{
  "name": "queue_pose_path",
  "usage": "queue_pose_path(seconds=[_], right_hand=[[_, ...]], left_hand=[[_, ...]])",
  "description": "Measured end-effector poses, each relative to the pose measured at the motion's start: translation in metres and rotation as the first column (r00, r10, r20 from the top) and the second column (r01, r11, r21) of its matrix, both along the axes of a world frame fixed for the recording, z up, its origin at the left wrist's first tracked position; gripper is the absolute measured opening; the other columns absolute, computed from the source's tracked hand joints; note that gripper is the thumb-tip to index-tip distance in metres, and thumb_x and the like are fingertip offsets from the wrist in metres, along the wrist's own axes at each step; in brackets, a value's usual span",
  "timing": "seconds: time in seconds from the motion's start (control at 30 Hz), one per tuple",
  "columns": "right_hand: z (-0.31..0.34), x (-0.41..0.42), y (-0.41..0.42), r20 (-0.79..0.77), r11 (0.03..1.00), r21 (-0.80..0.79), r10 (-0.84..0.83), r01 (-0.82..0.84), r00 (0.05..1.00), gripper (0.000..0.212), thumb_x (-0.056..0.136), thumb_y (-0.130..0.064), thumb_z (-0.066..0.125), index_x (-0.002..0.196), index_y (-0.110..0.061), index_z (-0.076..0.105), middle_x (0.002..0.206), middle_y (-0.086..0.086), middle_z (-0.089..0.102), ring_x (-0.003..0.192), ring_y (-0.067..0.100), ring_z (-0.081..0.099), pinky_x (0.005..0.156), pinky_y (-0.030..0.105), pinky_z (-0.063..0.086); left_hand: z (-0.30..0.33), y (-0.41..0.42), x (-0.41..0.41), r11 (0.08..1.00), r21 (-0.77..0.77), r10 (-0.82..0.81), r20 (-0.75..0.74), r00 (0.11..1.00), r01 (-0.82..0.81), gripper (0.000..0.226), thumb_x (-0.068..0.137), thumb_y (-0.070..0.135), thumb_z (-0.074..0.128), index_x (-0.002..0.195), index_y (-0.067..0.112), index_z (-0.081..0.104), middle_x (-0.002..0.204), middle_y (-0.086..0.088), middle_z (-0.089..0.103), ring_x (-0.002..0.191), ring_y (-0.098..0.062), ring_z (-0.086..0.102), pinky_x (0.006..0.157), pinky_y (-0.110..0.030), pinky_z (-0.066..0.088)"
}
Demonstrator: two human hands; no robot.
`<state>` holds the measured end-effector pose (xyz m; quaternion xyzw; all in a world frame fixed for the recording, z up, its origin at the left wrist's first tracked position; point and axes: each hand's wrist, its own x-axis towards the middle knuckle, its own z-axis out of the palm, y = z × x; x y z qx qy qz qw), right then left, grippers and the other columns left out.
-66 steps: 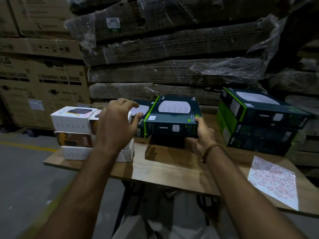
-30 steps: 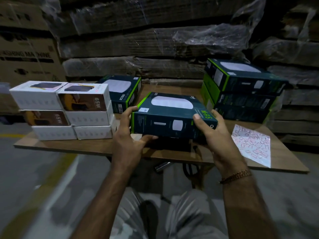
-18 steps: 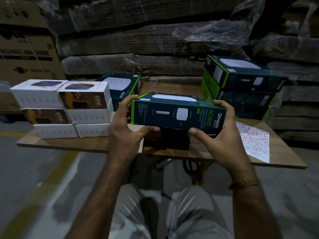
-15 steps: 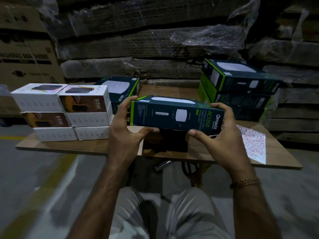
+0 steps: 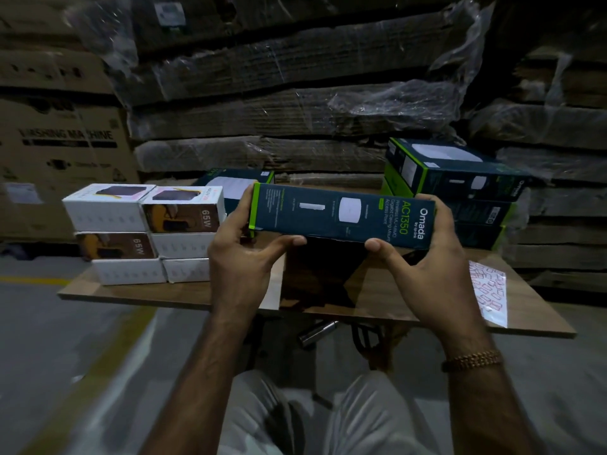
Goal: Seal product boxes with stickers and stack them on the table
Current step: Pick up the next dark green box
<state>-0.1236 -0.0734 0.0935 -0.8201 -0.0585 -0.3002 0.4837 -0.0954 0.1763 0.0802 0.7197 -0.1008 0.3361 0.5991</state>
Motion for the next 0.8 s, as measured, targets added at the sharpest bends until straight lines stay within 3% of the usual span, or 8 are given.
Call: queue_pose_path(seconds=[0.23, 0.33, 0.4, 0.47, 0.57, 0.67, 0.73, 0.8], right_hand=[[-0.001, -0.002, -0.001, -0.018, 0.999, 0.035, 0.023, -0.023, 1.0, 0.09, 0.074, -0.06, 0.085, 0.149, -0.04, 0.039, 0.132, -0.013, 0.063, 0.118, -0.001, 0.062, 0.097, 0.028, 0.052], [-0.011, -0.001, -0.003, -0.06, 0.995, 0.088, 0.061, -0.055, 0.996, 0.081, 0.078, -0.036, 0.092, 0.143, -0.035, 0.044, 0.126, -0.017, 0.06, 0.108, -0.023, 0.055, 0.084, 0.009, 0.05], [-0.021, 0.003, -0.003, -0.074, 0.984, 0.163, 0.082, -0.069, 0.994, 0.069, 0.082, -0.032, 0.089, 0.138, -0.029, 0.049, 0.128, -0.014, 0.057, 0.102, -0.027, 0.054, 0.077, 0.004, 0.05], [-0.027, 0.008, 0.0, -0.105, 0.963, 0.257, 0.11, -0.08, 0.988, 0.059, 0.082, -0.049, 0.084, 0.13, -0.028, 0.056, 0.129, -0.011, 0.06, 0.107, -0.02, 0.058, 0.083, 0.011, 0.054], [-0.045, 0.024, -0.001, -0.208, 0.914, 0.404, 0.129, -0.035, 0.97, 0.066, 0.073, -0.078, 0.078, 0.116, -0.03, 0.062, 0.126, -0.001, 0.069, 0.116, 0.013, 0.069, 0.098, 0.045, 0.06], [-0.059, 0.047, -0.012, -0.397, 0.902, 0.421, 0.093, 0.091, 0.913, 0.084, 0.062, -0.093, 0.071, 0.113, -0.026, 0.063, 0.12, 0.003, 0.072, 0.108, 0.022, 0.073, 0.094, 0.052, 0.062], [-0.064, 0.062, -0.019, -0.537, 0.908, 0.398, 0.117, 0.128, 0.836, 0.093, 0.062, -0.095, 0.069, 0.116, -0.02, 0.067, 0.115, 0.003, 0.077, 0.103, 0.024, 0.075, 0.093, 0.052, 0.062], [-0.061, 0.072, -0.02, -0.617, 0.903, 0.417, 0.2, 0.101, 0.762, 0.073, 0.084, -0.073, 0.073, 0.114, -0.007, 0.074, 0.103, 0.009, 0.081, 0.093, 0.028, 0.078, 0.088, 0.048, 0.063]], left_hand=[[0.0, 0.003, -0.001, 0.997, 0.001, -0.078, -0.086, 0.993, 0.079, 0.096, 0.076, 0.043, 0.091, 0.16, 0.03, 0.047, 0.135, 0.013, 0.067, 0.127, 0.0, 0.063, 0.101, -0.024, 0.058], [0.006, -0.001, -0.003, 0.941, -0.282, -0.255, -0.228, 0.94, 0.187, 0.087, 0.078, 0.077, 0.072, 0.15, 0.03, 0.057, 0.131, 0.008, 0.073, 0.126, -0.01, 0.067, 0.101, -0.034, 0.059], [0.009, -0.003, 0.004, 0.817, -0.551, -0.397, -0.329, 0.857, 0.167, 0.074, 0.088, 0.077, 0.057, 0.14, 0.025, 0.063, 0.122, 0.0, 0.079, 0.119, -0.02, 0.073, 0.101, -0.044, 0.059], [0.009, -0.003, 0.012, 0.757, -0.645, -0.466, -0.417, 0.78, 0.107, 0.062, 0.098, 0.07, 0.053, 0.136, 0.022, 0.066, 0.117, -0.005, 0.08, 0.111, -0.024, 0.076, 0.097, -0.046, 0.06], [0.001, 0.002, 0.025, 0.838, -0.544, -0.43, -0.61, 0.665, 0.041, 0.037, 0.101, 0.05, 0.067, 0.119, 0.019, 0.073, 0.108, -0.007, 0.082, 0.103, -0.026, 0.076, 0.088, -0.042, 0.06], [-0.009, 0.011, 0.04, 0.894, -0.431, -0.415, -0.692, 0.59, 0.123, 0.033, 0.094, 0.035, 0.078, 0.113, 0.008, 0.077, 0.116, -0.018, 0.079, 0.097, -0.032, 0.076, 0.092, -0.048, 0.062], [-0.015, 0.016, 0.048, 0.931, -0.331, -0.36, -0.754, 0.55, 0.154, 0.037, 0.085, 0.039, 0.085, 0.102, 0.006, 0.079, 0.115, -0.018, 0.079, 0.096, -0.032, 0.076, 0.103, -0.051, 0.058], [-0.016, 0.015, 0.052, 0.932, -0.312, -0.363, -0.787, 0.499, 0.186, 0.033, 0.095, 0.041, 0.077, 0.102, 0.008, 0.077, 0.106, -0.014, 0.081, 0.084, -0.027, 0.077, 0.091, -0.046, 0.061]])
